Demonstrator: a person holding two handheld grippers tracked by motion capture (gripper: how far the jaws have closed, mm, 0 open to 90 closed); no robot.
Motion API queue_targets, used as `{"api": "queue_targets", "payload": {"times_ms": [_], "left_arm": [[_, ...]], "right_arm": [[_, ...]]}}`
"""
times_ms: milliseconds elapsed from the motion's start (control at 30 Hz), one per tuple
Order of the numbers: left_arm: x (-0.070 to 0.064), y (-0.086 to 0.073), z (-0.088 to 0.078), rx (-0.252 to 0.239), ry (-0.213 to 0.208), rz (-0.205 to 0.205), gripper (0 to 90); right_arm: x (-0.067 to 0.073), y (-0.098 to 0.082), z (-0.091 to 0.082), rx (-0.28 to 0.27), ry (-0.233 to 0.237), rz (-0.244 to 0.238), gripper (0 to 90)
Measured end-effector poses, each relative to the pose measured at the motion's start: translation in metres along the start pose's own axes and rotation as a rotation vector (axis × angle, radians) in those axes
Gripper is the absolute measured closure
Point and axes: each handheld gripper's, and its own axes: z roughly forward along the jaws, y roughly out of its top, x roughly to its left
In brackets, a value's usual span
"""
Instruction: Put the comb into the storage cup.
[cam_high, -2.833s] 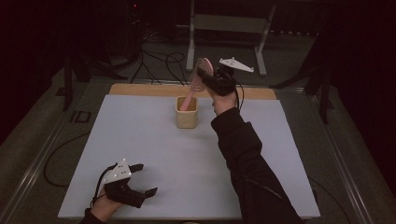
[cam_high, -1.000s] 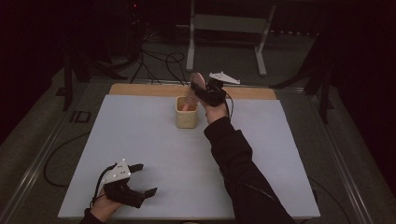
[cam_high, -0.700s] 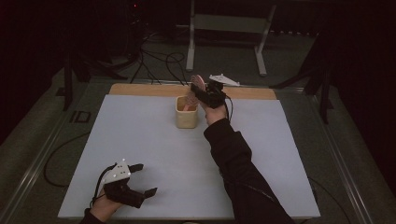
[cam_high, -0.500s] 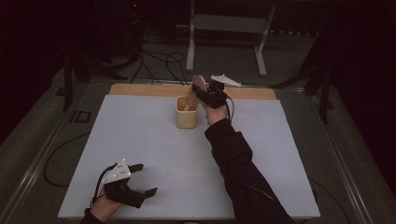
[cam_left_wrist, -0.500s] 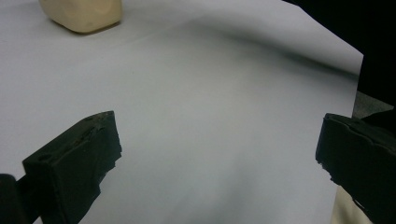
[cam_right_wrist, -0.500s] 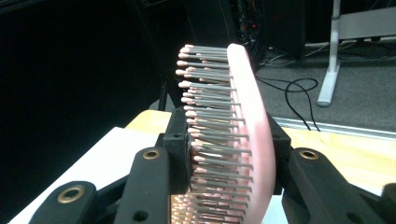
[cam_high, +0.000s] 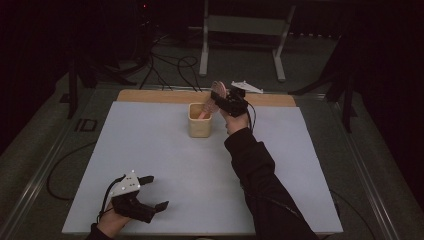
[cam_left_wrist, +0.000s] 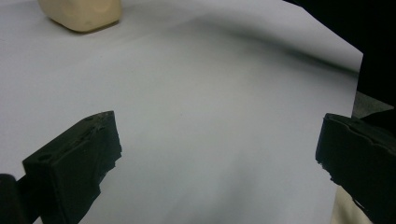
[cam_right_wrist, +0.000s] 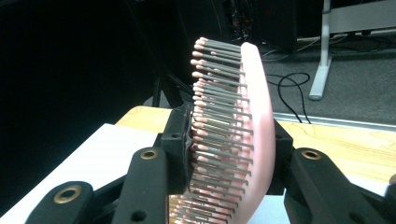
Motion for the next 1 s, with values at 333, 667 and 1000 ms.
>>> {"api": "queue_targets", "payload": {"times_ms": [333,667,1000], "left_arm": [[0.0,0.0,0.001,-0.001,-0.002,-0.004,0.3],[0.0,0.0,0.002,0.002,0.004,-0.003,0.3],[0.0,0.0,0.002,0.004,0.003,0.0,0.3]], "right_arm": [[-0.006,0.004,-0.005,-0.001,0.027,0.003,45.5],[-0.011,0.005,-0.012,0.05,0.04,-0.032,19.5],[-0.007,0.003,-0.015,0.103,0.101,-0.066,9.1]]}}
